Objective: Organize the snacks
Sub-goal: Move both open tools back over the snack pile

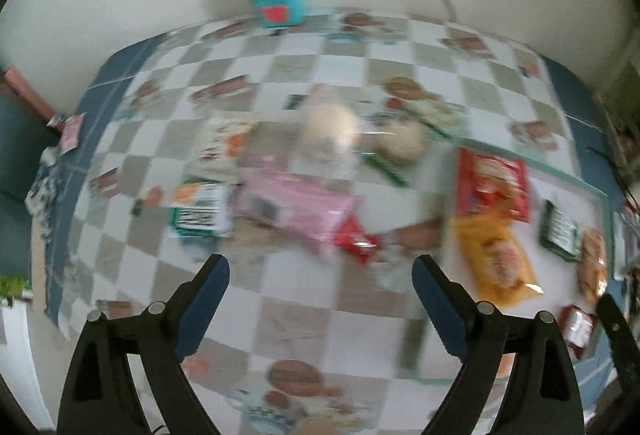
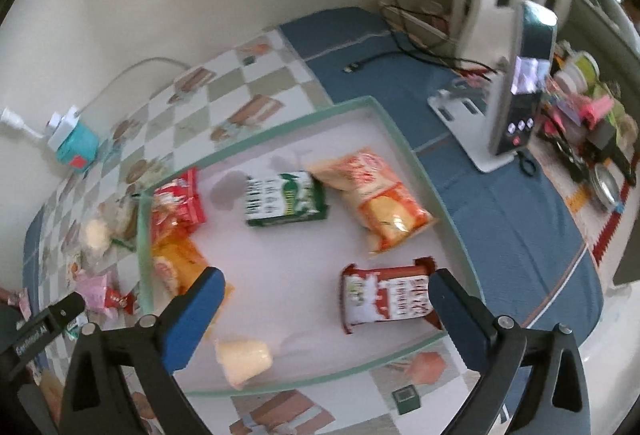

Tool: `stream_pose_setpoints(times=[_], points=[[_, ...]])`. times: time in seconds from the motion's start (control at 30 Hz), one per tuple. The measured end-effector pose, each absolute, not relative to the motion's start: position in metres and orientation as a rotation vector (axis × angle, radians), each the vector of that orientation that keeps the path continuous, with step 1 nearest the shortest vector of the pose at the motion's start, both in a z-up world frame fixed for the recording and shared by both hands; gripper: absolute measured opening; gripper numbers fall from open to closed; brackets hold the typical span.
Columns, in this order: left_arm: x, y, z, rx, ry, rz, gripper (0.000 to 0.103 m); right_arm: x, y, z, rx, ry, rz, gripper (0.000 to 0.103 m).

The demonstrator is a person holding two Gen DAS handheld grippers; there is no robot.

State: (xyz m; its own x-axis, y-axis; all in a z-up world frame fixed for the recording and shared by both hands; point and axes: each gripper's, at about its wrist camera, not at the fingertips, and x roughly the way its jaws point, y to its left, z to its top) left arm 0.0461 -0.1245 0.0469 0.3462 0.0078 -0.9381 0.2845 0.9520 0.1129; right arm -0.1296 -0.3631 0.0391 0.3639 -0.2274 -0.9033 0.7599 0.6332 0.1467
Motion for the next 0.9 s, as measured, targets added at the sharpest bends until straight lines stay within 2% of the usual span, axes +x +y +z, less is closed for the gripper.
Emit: stream_pose_setpoints(times=[0.9], points=[[0.111,0.044,0.04,0.003,1.275,0.054,0.093,-0.016,-0.218,0.048,0.452,1.078,-0.478,0.103]])
